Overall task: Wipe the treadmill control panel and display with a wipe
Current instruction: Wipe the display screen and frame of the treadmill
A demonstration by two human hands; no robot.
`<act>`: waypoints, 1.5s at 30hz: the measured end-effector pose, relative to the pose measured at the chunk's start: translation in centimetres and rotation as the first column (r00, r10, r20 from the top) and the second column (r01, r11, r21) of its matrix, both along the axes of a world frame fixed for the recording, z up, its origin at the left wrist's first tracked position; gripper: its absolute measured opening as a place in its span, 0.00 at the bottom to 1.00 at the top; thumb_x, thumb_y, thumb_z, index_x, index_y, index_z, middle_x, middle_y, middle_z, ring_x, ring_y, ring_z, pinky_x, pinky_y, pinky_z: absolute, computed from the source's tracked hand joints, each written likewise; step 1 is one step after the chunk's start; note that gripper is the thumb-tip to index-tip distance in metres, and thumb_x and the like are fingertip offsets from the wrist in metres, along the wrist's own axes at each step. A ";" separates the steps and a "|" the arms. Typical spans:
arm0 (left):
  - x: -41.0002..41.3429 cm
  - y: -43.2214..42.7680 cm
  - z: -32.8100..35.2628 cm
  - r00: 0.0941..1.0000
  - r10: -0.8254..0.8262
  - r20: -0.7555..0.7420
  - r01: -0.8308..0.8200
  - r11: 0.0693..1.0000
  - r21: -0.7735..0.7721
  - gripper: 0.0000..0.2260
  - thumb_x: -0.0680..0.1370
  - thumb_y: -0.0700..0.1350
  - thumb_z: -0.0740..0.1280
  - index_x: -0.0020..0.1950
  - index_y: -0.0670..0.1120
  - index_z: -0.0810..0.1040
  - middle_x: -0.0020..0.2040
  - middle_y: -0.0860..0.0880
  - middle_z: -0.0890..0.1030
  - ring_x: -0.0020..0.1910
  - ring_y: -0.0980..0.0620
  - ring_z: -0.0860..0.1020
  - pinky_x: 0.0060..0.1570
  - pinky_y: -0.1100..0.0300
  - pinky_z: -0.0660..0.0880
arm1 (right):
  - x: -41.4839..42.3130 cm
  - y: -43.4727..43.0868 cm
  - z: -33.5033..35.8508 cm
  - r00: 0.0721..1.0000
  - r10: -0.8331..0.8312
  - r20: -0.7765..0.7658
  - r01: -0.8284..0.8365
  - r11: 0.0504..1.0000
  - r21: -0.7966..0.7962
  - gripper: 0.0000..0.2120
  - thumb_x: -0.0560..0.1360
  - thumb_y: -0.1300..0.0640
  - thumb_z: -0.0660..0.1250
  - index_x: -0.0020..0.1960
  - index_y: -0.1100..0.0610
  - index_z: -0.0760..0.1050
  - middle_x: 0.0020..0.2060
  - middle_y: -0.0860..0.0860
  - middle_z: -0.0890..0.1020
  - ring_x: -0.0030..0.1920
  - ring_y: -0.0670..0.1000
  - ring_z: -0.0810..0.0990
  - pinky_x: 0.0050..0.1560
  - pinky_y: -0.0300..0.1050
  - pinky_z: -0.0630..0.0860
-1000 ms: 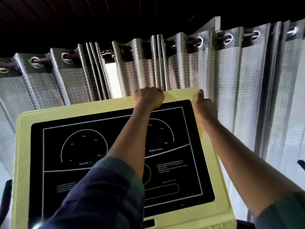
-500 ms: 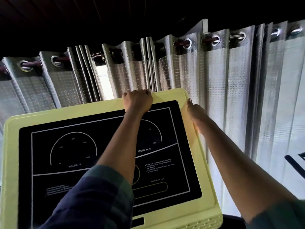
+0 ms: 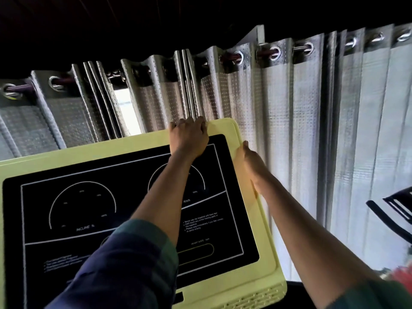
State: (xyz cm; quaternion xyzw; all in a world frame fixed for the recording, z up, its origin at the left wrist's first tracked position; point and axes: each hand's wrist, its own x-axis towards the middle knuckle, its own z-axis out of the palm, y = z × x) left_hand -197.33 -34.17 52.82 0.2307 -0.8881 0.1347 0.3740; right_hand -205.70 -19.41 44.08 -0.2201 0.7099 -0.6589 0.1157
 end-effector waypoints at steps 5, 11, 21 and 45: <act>0.0 -0.1 -0.2 1.000 -0.001 -0.001 0.001 1.000 -0.007 0.18 0.84 0.54 0.50 0.62 0.51 0.75 0.59 0.43 0.80 0.59 0.41 0.75 0.57 0.47 0.64 | 0.4 0.6 -1.2 0.993 -0.119 -0.019 0.119 0.947 0.298 0.40 0.81 0.32 0.41 0.77 0.61 0.65 0.75 0.61 0.68 0.75 0.62 0.67 0.73 0.57 0.63; 0.3 0.3 -0.1 1.000 -0.020 0.002 0.020 0.999 -0.027 0.17 0.84 0.54 0.50 0.62 0.51 0.75 0.59 0.44 0.80 0.59 0.41 0.75 0.57 0.47 0.64 | 1.2 1.7 -2.4 1.000 0.008 0.021 -0.010 0.993 0.118 0.37 0.82 0.33 0.42 0.79 0.57 0.61 0.78 0.58 0.64 0.78 0.58 0.62 0.76 0.55 0.59; -1.6 4.9 -2.6 0.944 -0.282 0.169 0.313 0.929 -0.199 0.21 0.83 0.57 0.52 0.77 0.57 0.64 0.78 0.46 0.62 0.77 0.44 0.57 0.73 0.39 0.55 | 2.9 4.5 -7.4 0.999 0.023 0.032 -0.028 0.987 0.155 0.39 0.79 0.29 0.42 0.79 0.52 0.63 0.77 0.55 0.67 0.76 0.57 0.67 0.68 0.52 0.65; -3.3 10.2 -8.0 0.835 -0.029 0.549 0.284 0.878 -0.386 0.24 0.80 0.56 0.52 0.47 0.46 0.84 0.45 0.48 0.84 0.67 0.44 0.71 0.72 0.35 0.34 | 6.2 9.0 -15.3 0.989 0.104 0.105 -0.124 0.971 0.204 0.37 0.80 0.31 0.41 0.81 0.51 0.56 0.74 0.60 0.70 0.74 0.59 0.68 0.69 0.51 0.65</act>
